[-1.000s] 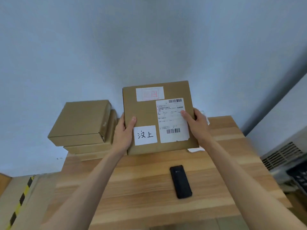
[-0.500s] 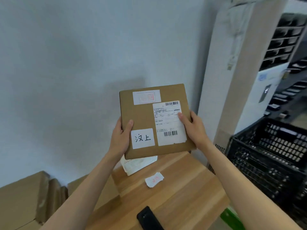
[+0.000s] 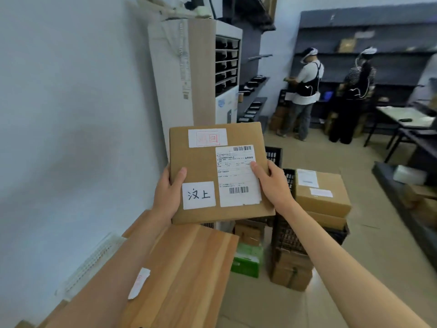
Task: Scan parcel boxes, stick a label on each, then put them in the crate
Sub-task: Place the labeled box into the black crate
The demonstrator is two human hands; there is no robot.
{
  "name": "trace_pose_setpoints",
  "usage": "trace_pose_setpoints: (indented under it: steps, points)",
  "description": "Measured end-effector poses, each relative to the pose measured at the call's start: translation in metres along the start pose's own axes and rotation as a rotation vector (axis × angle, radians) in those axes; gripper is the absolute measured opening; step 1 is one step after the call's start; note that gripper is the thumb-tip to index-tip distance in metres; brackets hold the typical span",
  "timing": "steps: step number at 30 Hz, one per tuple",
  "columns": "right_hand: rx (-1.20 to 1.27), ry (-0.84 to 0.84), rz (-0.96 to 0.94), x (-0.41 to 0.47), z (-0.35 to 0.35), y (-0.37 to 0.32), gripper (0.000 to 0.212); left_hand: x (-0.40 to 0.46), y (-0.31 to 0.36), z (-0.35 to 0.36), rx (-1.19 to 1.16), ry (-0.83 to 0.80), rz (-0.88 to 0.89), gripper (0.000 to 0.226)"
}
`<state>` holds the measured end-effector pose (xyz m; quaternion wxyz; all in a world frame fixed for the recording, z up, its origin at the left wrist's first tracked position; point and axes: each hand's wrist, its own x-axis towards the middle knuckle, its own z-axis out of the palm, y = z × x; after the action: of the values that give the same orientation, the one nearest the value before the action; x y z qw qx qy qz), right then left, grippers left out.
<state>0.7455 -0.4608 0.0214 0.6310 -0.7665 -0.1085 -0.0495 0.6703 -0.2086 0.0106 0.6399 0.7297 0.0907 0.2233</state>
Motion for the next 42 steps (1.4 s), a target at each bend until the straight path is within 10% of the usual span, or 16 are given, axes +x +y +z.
trace_pose_setpoints:
  steps: [23,42]
  points:
    - [-0.061,0.334,0.153,0.112,-0.209,0.093,0.045,0.105,-0.01,0.28,-0.018,-0.242,-0.037,0.038]
    - [-0.031,0.405,0.399,0.251,-0.346,0.231,0.018,0.217,-0.098,0.507,0.005,-0.396,-0.319,0.031]
